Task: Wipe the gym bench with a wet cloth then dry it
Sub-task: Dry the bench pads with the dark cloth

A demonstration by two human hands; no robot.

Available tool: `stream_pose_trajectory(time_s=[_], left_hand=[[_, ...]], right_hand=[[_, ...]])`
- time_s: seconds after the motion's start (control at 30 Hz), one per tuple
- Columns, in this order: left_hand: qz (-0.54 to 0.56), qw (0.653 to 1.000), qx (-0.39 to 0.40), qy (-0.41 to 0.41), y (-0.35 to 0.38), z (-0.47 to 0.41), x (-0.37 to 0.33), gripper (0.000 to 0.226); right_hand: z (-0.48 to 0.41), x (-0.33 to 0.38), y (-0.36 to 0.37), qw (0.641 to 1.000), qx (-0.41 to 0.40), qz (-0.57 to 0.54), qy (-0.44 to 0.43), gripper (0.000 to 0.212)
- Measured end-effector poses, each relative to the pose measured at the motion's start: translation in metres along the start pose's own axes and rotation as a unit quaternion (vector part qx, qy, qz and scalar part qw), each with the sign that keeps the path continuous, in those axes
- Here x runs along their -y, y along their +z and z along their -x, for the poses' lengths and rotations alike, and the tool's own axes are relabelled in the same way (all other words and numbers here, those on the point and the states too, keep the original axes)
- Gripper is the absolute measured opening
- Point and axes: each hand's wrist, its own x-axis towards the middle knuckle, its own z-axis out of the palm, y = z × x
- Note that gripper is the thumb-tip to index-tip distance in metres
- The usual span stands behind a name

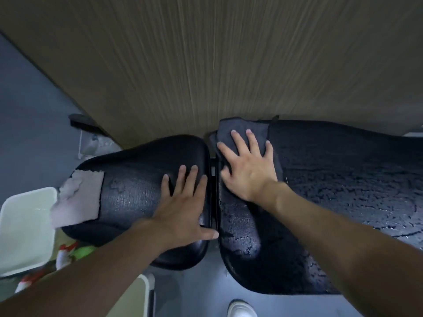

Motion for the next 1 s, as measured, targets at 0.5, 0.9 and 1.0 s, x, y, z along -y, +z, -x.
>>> stream_pose_trajectory(time_s=[0.5, 0.9, 1.0], left_hand=[[0.257, 0.961, -0.092, -0.043, -0.008, 0.01, -0.012, 0.073], [0.217, 0.965, -0.144, -0.041, 0.018, 0.023, -0.039, 0.058], [0.19, 0.968, -0.157, -0.045, 0.019, 0.021, -0.043, 0.056]], right_hand=[[0.119, 0.036, 0.033, 0.999, -0.001, -0.03, -0.038, 0.063], [0.153, 0.016, 0.047, 0.997, -0.019, -0.046, -0.055, 0.057], [0.097, 0.004, 0.036, 0.997, -0.039, -0.061, -0.011, 0.058]])
